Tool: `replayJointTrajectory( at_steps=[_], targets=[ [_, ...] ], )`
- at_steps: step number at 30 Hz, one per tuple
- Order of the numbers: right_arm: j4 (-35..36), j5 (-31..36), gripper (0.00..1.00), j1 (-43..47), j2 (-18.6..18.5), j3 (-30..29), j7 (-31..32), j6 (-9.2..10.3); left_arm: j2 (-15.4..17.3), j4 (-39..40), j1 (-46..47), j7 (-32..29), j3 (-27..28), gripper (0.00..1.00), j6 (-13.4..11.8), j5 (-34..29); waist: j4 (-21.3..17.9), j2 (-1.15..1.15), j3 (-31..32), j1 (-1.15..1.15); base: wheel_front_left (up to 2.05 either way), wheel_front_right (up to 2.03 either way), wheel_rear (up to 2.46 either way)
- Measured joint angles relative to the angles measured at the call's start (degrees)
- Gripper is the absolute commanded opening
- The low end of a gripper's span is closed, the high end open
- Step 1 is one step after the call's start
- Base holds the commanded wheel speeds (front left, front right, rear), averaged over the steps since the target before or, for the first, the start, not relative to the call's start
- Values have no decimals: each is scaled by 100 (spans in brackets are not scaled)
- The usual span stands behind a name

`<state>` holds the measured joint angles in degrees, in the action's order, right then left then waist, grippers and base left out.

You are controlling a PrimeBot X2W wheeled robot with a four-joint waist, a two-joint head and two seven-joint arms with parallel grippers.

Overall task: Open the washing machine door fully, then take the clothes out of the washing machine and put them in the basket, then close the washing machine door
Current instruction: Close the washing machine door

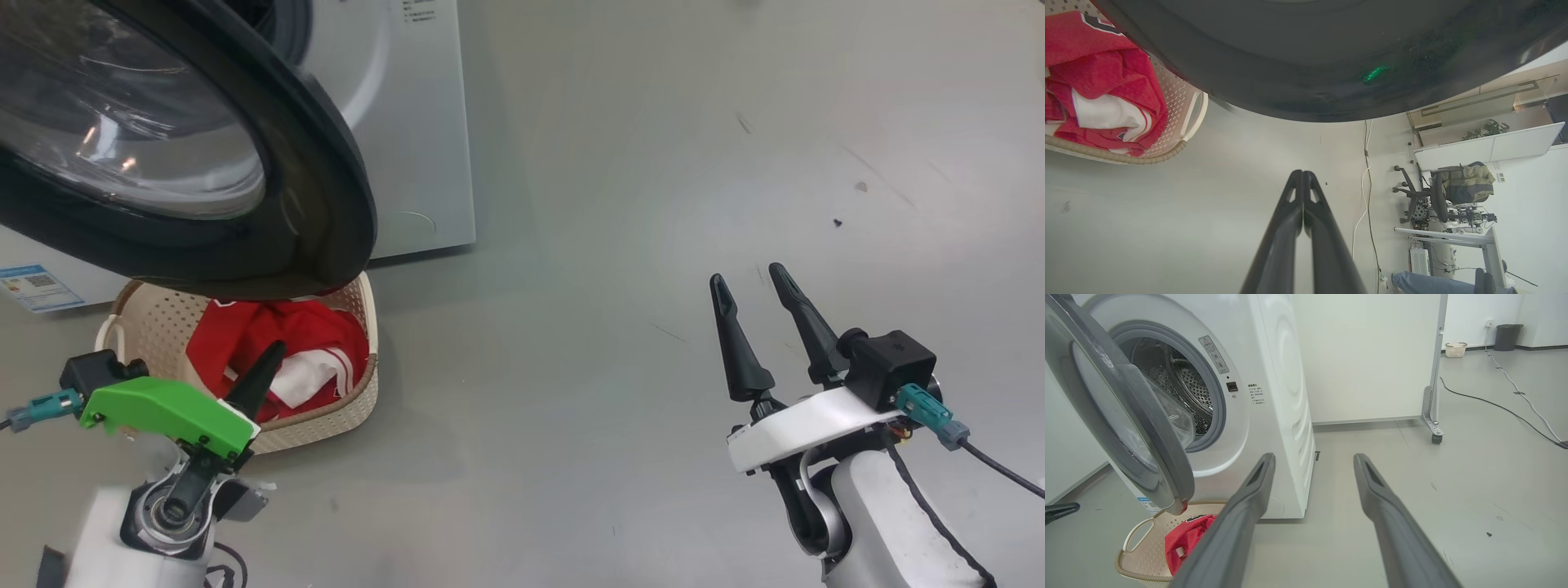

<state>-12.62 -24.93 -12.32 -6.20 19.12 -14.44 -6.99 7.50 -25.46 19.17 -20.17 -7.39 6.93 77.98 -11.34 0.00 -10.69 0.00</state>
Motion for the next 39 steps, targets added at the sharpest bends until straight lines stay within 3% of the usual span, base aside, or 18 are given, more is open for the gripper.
replayJointTrajectory(
  at_steps=[15,22,26,33,35,36,37,38,39],
  targets=[
    [299,68,100,359,-100,-160,0,0,700,958,-618,2147,-732,0,3,-2637,876,0,557,0,0,0,0],
    [346,85,100,475,-91,-102,0,0,829,1072,-972,3029,-681,0,16,-3312,1109,0,712,0,0,0,0],
    [360,85,100,486,-60,-48,0,0,849,1124,-1151,3426,-609,0,-100,-3512,1159,0,754,0,0,0,0],
    [335,86,100,639,-57,-113,0,0,778,1239,-1278,3460,-601,0,-267,-3789,1226,0,736,0,0,0,0],
    [331,86,100,650,-30,-110,0,0,773,1282,-1345,3460,-630,42,-315,-3928,1239,0,729,0,0,0,0],
    [331,86,100,651,-16,-108,0,0,771,1285,-1376,3460,-642,51,-319,-4003,1243,0,725,0,0,0,0],
    [331,87,100,654,-9,-107,0,0,764,1294,-1407,3460,-644,84,-324,-4052,1248,0,720,0,0,0,0],
    [330,87,100,658,-5,-108,0,0,747,1305,-1433,3460,-644,100,-363,-4077,1252,0,715,0,0,0,0],
    [330,87,100,664,-5,-109,0,0,732,1310,-1452,3460,-645,100,-368,-4078,1254,0,709,0,0,0,0]
  ],
)
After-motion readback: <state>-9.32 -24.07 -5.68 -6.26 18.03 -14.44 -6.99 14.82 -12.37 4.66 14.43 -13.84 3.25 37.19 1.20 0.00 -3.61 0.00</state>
